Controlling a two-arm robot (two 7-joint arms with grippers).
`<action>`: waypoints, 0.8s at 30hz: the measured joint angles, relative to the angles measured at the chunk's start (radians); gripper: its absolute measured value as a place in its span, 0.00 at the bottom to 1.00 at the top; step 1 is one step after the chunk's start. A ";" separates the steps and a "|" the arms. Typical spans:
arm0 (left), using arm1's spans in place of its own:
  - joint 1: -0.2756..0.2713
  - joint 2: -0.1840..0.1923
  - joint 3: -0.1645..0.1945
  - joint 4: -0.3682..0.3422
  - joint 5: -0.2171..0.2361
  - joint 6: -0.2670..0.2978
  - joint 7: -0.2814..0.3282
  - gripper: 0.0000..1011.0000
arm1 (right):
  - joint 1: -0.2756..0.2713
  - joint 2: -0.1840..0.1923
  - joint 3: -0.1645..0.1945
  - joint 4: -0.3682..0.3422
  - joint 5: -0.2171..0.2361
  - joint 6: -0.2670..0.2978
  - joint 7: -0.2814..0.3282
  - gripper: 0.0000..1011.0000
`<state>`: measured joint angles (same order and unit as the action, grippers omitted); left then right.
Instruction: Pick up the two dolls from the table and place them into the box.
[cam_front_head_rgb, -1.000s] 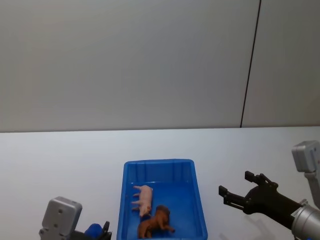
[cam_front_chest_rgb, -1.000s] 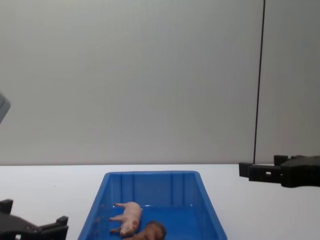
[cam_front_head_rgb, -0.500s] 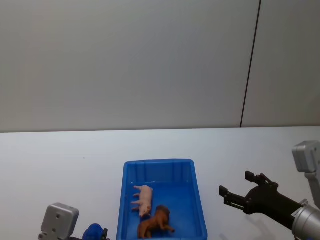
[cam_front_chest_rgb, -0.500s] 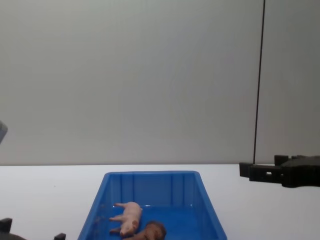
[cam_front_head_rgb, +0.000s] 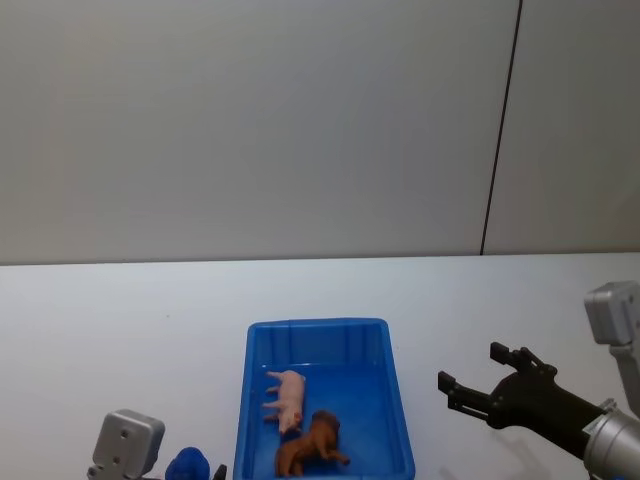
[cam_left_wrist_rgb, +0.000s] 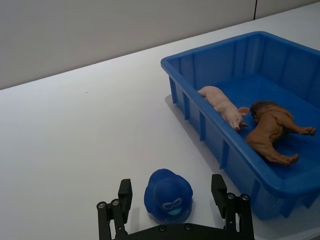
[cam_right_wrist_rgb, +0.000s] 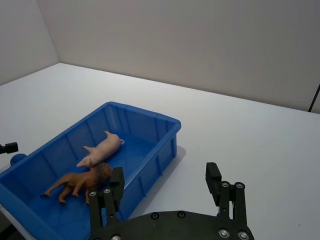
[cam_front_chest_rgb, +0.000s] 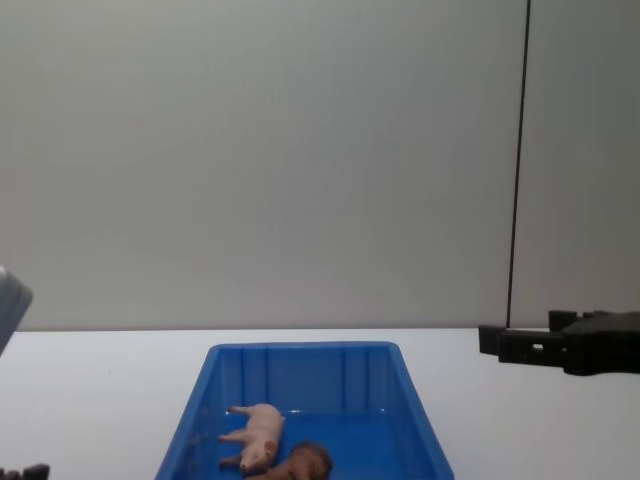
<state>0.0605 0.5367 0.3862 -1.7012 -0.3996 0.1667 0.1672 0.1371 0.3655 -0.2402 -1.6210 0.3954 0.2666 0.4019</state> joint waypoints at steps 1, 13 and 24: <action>-0.005 -0.004 -0.001 0.011 0.000 0.001 -0.010 0.99 | 0.000 0.000 0.000 0.000 0.000 0.000 0.000 0.99; -0.038 -0.029 -0.007 0.077 -0.001 0.036 -0.078 0.70 | 0.000 0.000 0.000 0.000 0.000 0.000 0.000 0.99; -0.056 -0.034 -0.022 0.092 0.012 0.043 -0.101 0.53 | 0.000 0.000 0.000 0.000 0.000 0.000 0.000 0.99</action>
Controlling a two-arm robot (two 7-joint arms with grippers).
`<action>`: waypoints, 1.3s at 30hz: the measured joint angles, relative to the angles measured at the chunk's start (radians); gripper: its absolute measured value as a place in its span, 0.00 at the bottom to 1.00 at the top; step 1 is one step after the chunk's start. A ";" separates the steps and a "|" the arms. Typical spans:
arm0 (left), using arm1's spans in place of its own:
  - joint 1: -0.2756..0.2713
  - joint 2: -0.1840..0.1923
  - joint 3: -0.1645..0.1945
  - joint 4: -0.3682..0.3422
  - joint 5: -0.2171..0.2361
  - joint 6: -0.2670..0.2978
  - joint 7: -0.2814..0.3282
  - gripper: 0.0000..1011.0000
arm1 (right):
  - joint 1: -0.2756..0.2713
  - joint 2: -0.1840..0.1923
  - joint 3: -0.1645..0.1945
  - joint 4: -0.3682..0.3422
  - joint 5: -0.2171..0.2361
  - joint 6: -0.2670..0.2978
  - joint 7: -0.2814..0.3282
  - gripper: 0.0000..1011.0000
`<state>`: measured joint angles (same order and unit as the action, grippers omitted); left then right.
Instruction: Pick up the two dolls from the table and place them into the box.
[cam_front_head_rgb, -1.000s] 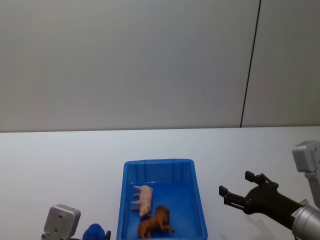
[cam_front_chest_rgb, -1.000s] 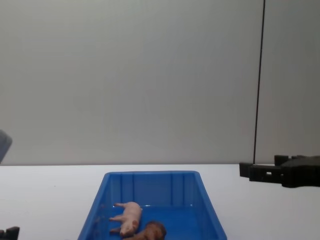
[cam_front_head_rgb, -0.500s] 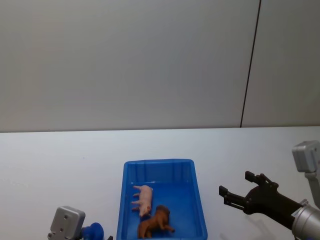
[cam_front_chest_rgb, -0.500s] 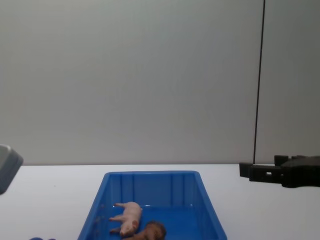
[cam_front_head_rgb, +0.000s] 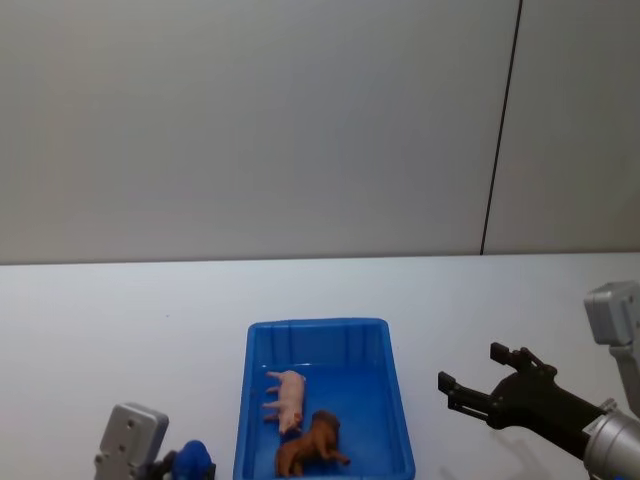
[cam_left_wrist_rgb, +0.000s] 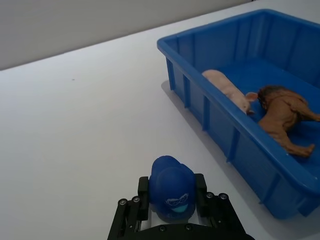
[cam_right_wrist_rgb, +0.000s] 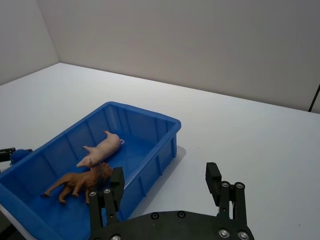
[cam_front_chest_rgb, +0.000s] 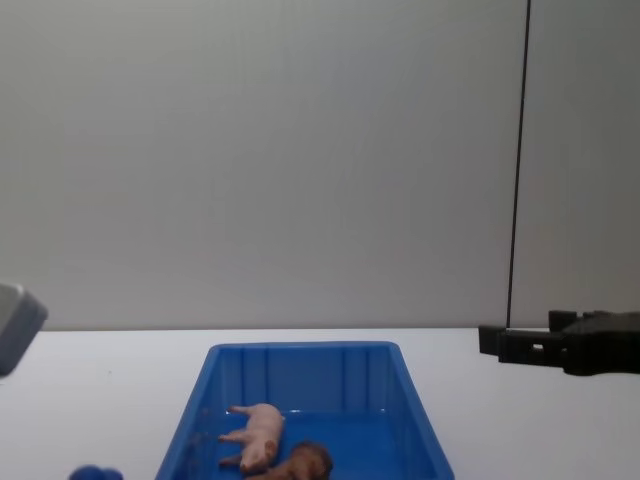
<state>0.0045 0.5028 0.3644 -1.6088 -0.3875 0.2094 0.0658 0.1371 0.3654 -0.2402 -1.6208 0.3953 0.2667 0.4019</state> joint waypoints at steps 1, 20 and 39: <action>-0.002 0.000 -0.002 -0.002 0.003 0.000 -0.001 0.52 | 0.000 0.000 0.000 0.000 0.000 0.000 0.000 0.99; -0.122 -0.036 -0.027 -0.050 0.149 0.007 -0.075 0.41 | 0.000 0.000 0.000 0.000 0.000 0.000 0.000 0.99; -0.278 -0.183 0.035 0.080 0.255 -0.079 -0.267 0.97 | 0.000 0.000 0.000 0.000 0.000 0.000 0.000 0.99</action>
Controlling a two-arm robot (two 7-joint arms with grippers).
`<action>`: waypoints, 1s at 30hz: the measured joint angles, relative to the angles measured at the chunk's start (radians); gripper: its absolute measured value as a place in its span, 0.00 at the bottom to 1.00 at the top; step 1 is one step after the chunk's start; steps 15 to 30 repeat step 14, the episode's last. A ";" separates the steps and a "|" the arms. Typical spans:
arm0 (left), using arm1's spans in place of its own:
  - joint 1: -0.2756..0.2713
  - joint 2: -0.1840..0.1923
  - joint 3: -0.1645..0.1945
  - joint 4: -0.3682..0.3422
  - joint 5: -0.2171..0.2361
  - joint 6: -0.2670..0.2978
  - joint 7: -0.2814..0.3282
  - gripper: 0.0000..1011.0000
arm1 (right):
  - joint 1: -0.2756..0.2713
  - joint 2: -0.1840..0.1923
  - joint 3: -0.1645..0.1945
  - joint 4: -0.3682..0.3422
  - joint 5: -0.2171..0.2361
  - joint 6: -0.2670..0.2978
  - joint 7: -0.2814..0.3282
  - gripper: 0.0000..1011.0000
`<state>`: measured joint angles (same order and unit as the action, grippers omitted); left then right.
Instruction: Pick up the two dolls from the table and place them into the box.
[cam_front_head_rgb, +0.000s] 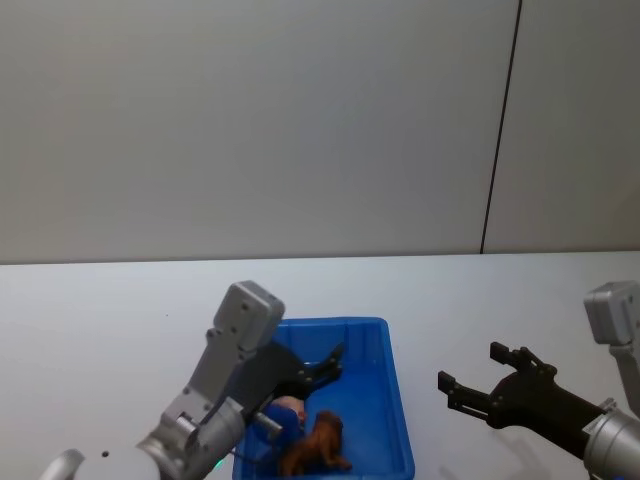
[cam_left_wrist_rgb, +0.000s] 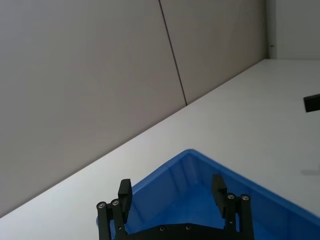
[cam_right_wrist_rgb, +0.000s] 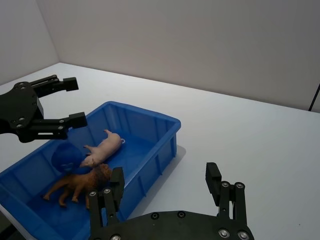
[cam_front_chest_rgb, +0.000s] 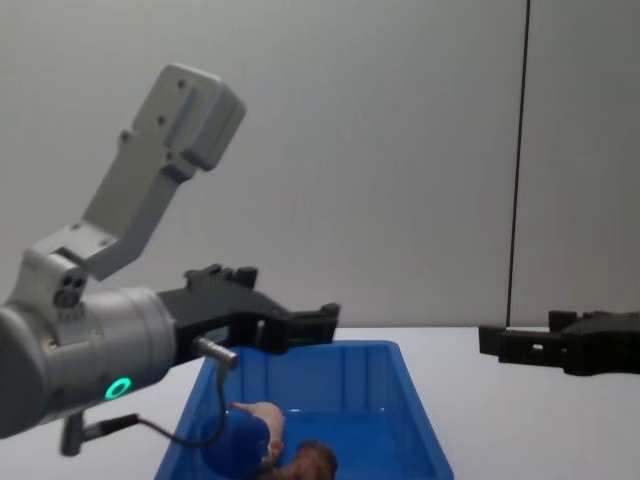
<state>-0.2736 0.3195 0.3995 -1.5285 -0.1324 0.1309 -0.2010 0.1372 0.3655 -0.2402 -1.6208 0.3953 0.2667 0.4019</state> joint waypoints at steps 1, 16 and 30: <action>-0.008 -0.008 0.003 0.009 0.002 -0.012 -0.013 0.99 | 0.000 0.000 0.000 0.000 0.000 0.000 0.000 0.99; -0.040 -0.038 0.014 0.043 0.007 -0.069 -0.068 0.99 | 0.000 0.000 0.000 0.000 0.000 0.000 0.000 0.99; -0.040 -0.038 0.014 0.043 0.007 -0.069 -0.068 0.99 | 0.000 0.000 0.000 0.000 0.000 0.000 0.000 0.99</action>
